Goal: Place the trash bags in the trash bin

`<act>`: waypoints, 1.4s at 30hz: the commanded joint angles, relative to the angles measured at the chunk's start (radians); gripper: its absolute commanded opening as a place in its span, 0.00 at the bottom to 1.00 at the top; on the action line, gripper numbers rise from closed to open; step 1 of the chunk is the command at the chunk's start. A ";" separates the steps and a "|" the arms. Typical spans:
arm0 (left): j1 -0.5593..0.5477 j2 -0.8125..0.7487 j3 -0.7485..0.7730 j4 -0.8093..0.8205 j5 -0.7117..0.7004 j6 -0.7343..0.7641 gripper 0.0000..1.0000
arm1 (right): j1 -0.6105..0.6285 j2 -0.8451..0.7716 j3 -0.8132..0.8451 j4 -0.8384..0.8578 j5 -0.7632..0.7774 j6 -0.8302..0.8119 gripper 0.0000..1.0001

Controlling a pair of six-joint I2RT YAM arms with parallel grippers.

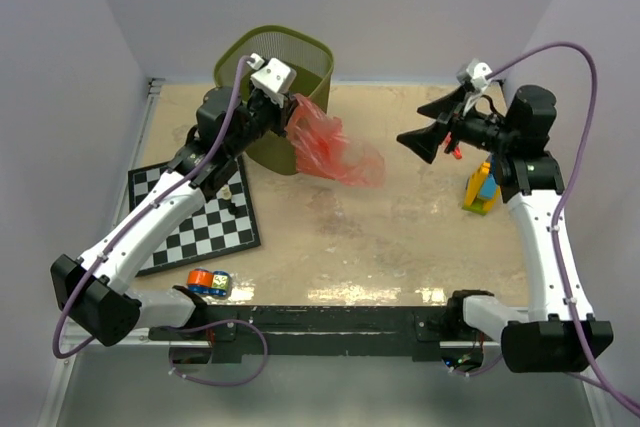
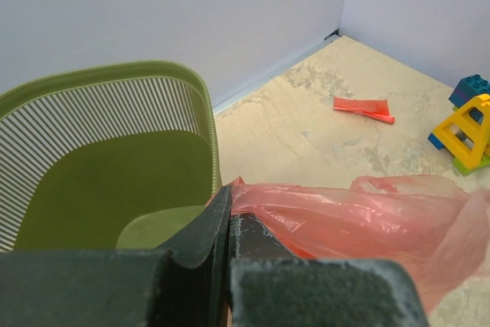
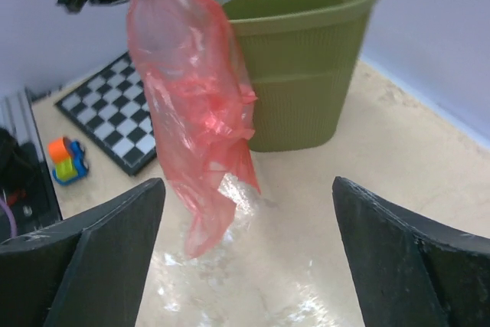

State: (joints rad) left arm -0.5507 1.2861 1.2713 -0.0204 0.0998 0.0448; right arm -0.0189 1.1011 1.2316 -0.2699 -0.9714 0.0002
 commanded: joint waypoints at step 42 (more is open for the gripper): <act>0.020 -0.034 -0.018 -0.075 -0.095 0.075 0.00 | -0.053 0.143 -0.035 0.063 0.401 0.247 0.00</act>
State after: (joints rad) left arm -0.5365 1.2636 1.2617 -0.0994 0.0242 0.0986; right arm -0.0017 1.2652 1.1679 -0.1730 -0.6888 0.2424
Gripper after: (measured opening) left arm 0.012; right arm 0.007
